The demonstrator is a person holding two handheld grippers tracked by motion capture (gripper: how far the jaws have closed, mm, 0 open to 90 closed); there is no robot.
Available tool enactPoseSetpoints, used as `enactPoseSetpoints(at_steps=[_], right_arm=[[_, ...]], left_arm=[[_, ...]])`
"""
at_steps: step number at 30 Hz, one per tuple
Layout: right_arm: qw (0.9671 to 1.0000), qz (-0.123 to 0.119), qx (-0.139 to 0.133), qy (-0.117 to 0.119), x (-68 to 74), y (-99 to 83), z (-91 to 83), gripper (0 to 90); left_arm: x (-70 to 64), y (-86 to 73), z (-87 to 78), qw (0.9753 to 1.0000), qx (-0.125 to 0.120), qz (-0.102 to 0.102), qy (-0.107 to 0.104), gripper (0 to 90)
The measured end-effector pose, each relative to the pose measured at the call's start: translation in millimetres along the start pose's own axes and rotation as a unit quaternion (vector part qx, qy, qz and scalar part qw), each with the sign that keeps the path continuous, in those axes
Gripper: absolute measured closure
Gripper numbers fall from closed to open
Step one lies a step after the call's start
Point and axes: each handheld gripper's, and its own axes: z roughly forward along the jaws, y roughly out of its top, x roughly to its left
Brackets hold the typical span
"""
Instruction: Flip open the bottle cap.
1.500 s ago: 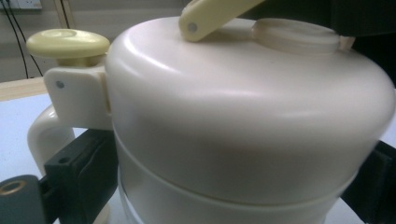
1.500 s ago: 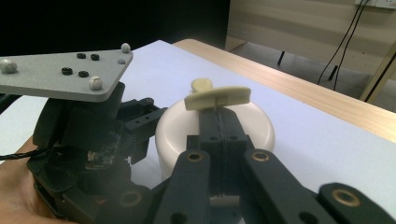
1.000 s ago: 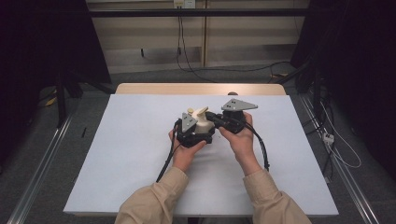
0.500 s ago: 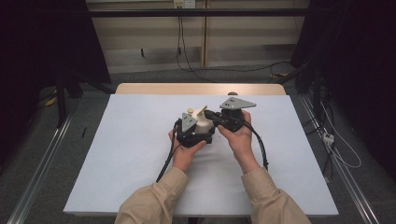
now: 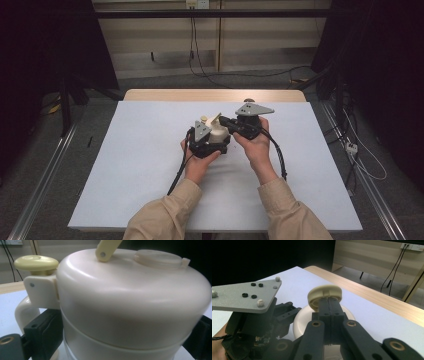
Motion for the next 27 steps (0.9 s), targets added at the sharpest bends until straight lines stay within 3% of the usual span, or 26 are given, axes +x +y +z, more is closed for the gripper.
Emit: enactPoseSetpoints(at_steps=[27], right_arm=[[1.0000, 0.003, 0.000, 0.003, -2.1, 3.5, 12.4, 90.0]], left_arm=[[-0.1, 0.2, -0.3, 1.0000, 0.001, 0.002, 0.002, 5.0]])
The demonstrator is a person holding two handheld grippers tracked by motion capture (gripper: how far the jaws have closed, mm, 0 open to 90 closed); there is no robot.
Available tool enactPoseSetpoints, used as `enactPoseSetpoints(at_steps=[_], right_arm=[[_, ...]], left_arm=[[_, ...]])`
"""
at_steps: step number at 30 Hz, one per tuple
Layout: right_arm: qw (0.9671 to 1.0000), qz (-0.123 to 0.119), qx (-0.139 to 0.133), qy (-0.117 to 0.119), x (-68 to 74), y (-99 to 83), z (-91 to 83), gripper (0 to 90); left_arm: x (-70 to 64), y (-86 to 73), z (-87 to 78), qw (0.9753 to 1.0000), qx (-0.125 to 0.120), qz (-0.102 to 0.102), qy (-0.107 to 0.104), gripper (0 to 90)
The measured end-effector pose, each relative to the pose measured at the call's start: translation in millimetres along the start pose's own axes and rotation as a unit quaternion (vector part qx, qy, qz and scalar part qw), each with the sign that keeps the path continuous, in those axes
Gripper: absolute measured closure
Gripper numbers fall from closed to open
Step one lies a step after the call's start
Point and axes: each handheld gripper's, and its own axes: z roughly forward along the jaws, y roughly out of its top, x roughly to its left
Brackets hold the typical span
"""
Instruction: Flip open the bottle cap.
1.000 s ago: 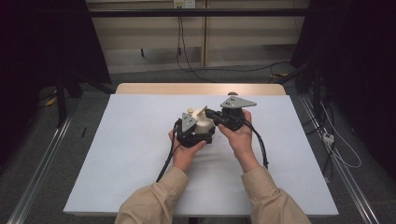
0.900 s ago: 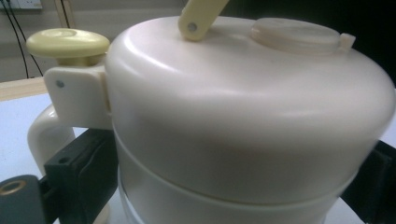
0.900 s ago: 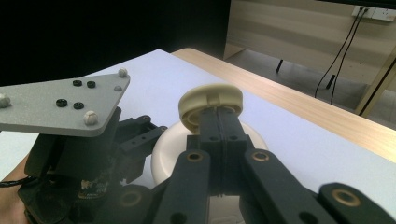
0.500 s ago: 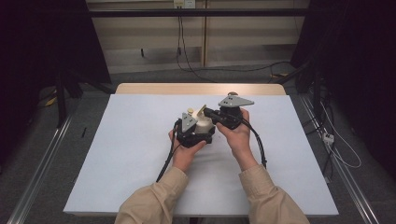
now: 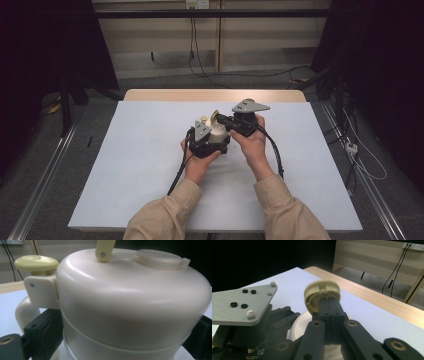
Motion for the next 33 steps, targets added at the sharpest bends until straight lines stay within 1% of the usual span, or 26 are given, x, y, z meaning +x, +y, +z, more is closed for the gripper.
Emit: enactPoseSetpoints(at_steps=[6, 11, 17, 20, 22, 25, 27, 31, 33], right_arm=[[1.0000, 0.000, -0.001, 0.005, 0.4, -0.9, 2.6, 89.6], [1.0000, -0.005, 0.002, 0.007, 2.5, -2.2, 5.2, 85.9], [0.9999, 0.001, -0.008, 0.011, 2.0, -1.3, 3.3, 82.9], [0.9999, 0.007, -0.011, 0.008, 0.8, -0.4, -1.3, 77.4], [0.9997, 0.013, -0.019, 0.008, -0.9, 0.4, -6.8, 73.3], [0.9995, 0.017, -0.024, 0.015, -1.2, 0.4, -11.7, 64.1], [0.9996, 0.015, -0.020, 0.010, -0.7, -0.3, -14.7, 58.8], [0.9997, 0.017, -0.017, 0.007, -0.4, -2.7, -21.4, 51.1], [0.9996, 0.020, -0.020, 0.007, 0.5, -3.5, -24.0, 47.0]], left_arm=[[0.0, -0.1, -0.2, 1.0000, 0.000, -0.002, -0.001, 5.0], [0.3, -0.1, -0.1, 1.0000, 0.001, -0.004, -0.002, 4.8], [-0.1, 0.1, -0.4, 1.0000, 0.002, -0.006, 0.000, 4.6], [0.3, 0.1, -0.2, 1.0000, 0.003, -0.006, -0.002, 4.6], [0.0, -0.1, -0.1, 1.0000, 0.002, -0.008, -0.004, 4.6], [0.0, -0.2, -0.5, 0.9999, 0.008, -0.011, -0.005, 4.3], [0.7, -0.3, -0.9, 0.9999, 0.011, -0.010, -0.006, 4.3], [2.3, -2.0, -1.6, 0.9993, 0.029, -0.019, -0.011, 3.5], [2.5, -2.8, -3.0, 0.9990, 0.041, -0.012, -0.011, 3.3]])
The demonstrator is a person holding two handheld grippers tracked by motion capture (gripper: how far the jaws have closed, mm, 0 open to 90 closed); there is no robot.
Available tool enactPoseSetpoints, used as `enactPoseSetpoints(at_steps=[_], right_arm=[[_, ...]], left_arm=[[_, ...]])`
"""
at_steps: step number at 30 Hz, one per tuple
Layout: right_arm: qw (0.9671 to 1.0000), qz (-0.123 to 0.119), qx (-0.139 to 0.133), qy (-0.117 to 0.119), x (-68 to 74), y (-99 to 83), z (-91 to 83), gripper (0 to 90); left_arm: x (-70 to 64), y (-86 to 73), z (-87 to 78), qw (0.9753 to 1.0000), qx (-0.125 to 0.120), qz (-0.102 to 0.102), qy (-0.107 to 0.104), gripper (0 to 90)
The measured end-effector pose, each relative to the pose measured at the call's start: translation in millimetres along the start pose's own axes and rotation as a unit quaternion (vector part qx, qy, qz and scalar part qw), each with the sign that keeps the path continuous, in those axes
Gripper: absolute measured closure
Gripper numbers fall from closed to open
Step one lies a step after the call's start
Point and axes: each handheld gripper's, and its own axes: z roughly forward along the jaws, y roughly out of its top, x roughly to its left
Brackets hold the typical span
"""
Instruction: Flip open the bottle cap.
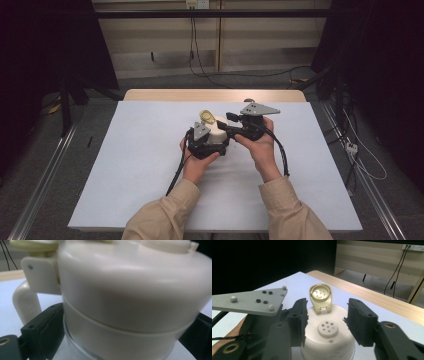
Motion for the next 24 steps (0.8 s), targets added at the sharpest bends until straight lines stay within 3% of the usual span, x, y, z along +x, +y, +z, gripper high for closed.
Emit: enactPoseSetpoints(at_steps=[6, 11, 16, 19, 21, 24], right_arm=[[0.9999, 0.005, 0.001, 0.009, 2.5, -3.8, -5.1, 36.8], [0.9999, -0.001, 0.011, 0.013, 4.7, -10.4, -13.3, 29.0], [0.9998, 0.002, 0.012, 0.015, 2.5, -20.4, -31.0, 26.1], [0.9997, -0.001, 0.020, 0.013, 0.6, -28.9, -39.9, 24.7], [0.9997, 0.006, 0.020, 0.013, -0.5, -36.2, -45.1, 23.9], [0.9995, 0.015, 0.021, 0.018, -0.6, -45.8, -50.6, 22.1]], left_arm=[[3.1, -1.3, -4.5, 0.9995, 0.028, 0.007, -0.012, 3.7], [6.0, -1.4, -13.1, 0.9995, 0.025, -0.003, -0.022, 4.8], [4.7, -2.1, -28.6, 0.9989, 0.032, 0.015, -0.031, 5.7], [7.1, -3.4, -38.2, 0.9987, 0.032, 0.013, -0.038, 5.6], [8.5, -4.4, -44.8, 0.9984, 0.034, 0.025, -0.036, 5.5], [11.6, -5.4, -55.0, 0.9984, 0.031, 0.027, -0.039, 5.5]])
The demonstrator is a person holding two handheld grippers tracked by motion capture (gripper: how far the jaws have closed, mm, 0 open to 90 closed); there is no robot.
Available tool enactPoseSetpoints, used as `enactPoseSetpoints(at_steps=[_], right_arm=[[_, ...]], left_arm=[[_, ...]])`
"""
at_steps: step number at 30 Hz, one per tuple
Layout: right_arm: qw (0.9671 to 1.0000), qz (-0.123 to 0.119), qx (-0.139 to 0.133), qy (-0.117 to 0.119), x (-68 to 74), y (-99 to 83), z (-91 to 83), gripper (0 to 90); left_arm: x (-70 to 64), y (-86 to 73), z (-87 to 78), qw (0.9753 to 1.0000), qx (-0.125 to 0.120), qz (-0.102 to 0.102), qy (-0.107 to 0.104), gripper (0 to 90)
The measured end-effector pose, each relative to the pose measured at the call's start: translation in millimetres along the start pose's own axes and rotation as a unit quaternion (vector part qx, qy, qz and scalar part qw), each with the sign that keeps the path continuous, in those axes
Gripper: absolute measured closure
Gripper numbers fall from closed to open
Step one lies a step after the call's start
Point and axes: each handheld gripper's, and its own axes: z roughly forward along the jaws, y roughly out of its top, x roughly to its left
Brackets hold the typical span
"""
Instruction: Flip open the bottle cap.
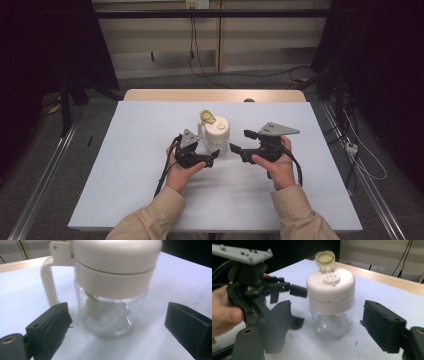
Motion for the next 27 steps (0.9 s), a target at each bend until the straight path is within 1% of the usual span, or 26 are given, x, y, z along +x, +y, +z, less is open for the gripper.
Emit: enactPoseSetpoints(at_steps=[3, 5, 8, 12, 14, 17, 22, 27], right_arm=[[0.9999, -0.007, 0.014, 0.001, 1.4, -8.9, -4.0, 19.6], [0.9997, -0.012, 0.019, -0.002, 2.5, -14.8, -7.3, 18.8], [0.9995, -0.012, 0.029, -0.003, 3.3, -23.5, -11.3, 18.1], [0.9993, -0.002, 0.038, -0.004, 0.6, -33.8, -15.5, 17.5], [0.9991, 0.000, 0.042, -0.007, -0.8, -38.2, -18.6, 17.4], [0.9989, 0.005, 0.044, -0.013, -2.9, -44.5, -24.6, 17.4], [0.9987, 0.006, 0.045, -0.021, -5.0, -53.6, -36.2, 17.5], [0.9985, 0.005, 0.048, -0.027, -6.0, -61.4, -47.2, 17.7]], left_arm=[[5.6, -3.1, -13.2, 0.9999, 0.006, -0.005, -0.010, 5.5], [9.3, -5.4, -21.9, 0.9998, 0.009, -0.004, -0.016, 5.5], [16.0, -10.5, -35.9, 0.9999, 0.010, -0.003, -0.013, 5.5], [25.0, -18.3, -52.9, 0.9999, 0.011, 0.001, -0.005, 5.5], [29.5, -21.9, -61.0, 0.9999, 0.010, -0.007, -0.003, 5.6], [35.4, -25.3, -72.9, 0.9999, 0.004, -0.013, 0.001, 5.6], [44.9, -29.1, -91.6, 0.9999, -0.003, -0.015, 0.009, 5.7], [51.5, -34.5, -106.5, 0.9998, -0.003, -0.017, 0.013, 5.7]])
